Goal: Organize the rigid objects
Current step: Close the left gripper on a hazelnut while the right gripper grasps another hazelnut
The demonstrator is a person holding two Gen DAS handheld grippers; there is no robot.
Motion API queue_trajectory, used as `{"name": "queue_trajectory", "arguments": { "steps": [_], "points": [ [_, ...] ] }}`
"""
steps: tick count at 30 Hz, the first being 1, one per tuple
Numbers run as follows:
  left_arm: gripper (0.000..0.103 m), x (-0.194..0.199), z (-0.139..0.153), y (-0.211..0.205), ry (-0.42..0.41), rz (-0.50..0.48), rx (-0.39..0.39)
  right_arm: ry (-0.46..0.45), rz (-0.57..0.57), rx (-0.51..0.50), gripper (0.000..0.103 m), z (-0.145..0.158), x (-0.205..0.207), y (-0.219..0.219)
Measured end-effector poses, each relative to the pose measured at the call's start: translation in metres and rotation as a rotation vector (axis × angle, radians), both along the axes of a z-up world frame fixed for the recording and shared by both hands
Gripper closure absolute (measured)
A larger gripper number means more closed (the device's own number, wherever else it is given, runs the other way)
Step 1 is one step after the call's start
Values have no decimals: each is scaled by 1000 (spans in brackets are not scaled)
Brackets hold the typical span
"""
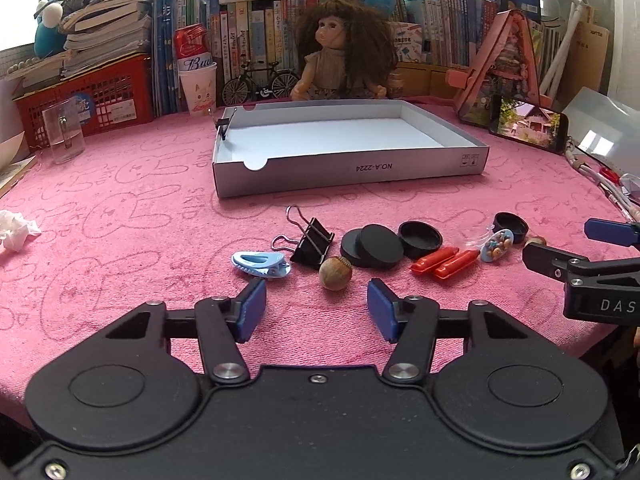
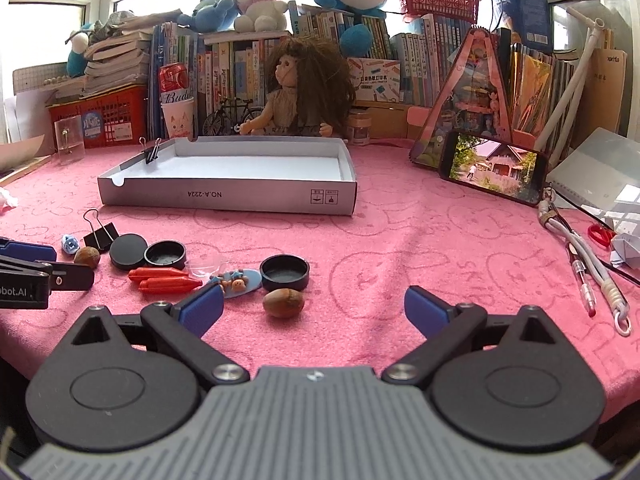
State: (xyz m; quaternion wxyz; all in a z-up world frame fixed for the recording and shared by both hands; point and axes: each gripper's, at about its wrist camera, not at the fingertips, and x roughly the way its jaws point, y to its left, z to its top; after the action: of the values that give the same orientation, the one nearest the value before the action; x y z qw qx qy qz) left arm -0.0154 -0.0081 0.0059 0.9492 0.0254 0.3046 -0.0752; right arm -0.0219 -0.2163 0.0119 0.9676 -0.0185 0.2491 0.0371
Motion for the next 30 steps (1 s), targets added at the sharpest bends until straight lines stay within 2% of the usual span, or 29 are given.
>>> {"name": "queue_trajectory", "arguments": {
  "steps": [8, 14, 16, 18, 22, 26, 29, 30],
  "points": [
    [57, 3, 2, 1, -23, 6, -9, -17, 43, -15, 17, -1, -3, 10],
    [69, 5, 0, -1, -26, -18, -6, -5, 57, -9, 32, -2, -3, 13],
    [77, 5, 0, -1, -25, -25, -7, -5, 62, -11, 40, -2, -4, 14],
    [78, 5, 0, -2, -27, -28, -13, -8, 62, -13, 49, -2, -4, 16],
    [79, 6, -1, -4, -35, -34, -5, 4, 64, -8, 53, -3, -2, 15],
    [80, 10, -2, -6, -40, -43, 1, 20, 66, 2, 62, -6, -1, 16],
    [84, 13, -5, -7, -29, -48, -8, 19, 64, -2, 66, -6, -1, 16],
    [86, 12, -5, -7, -31, -49, -9, 18, 62, -2, 71, -6, -1, 16]
  ]
}}
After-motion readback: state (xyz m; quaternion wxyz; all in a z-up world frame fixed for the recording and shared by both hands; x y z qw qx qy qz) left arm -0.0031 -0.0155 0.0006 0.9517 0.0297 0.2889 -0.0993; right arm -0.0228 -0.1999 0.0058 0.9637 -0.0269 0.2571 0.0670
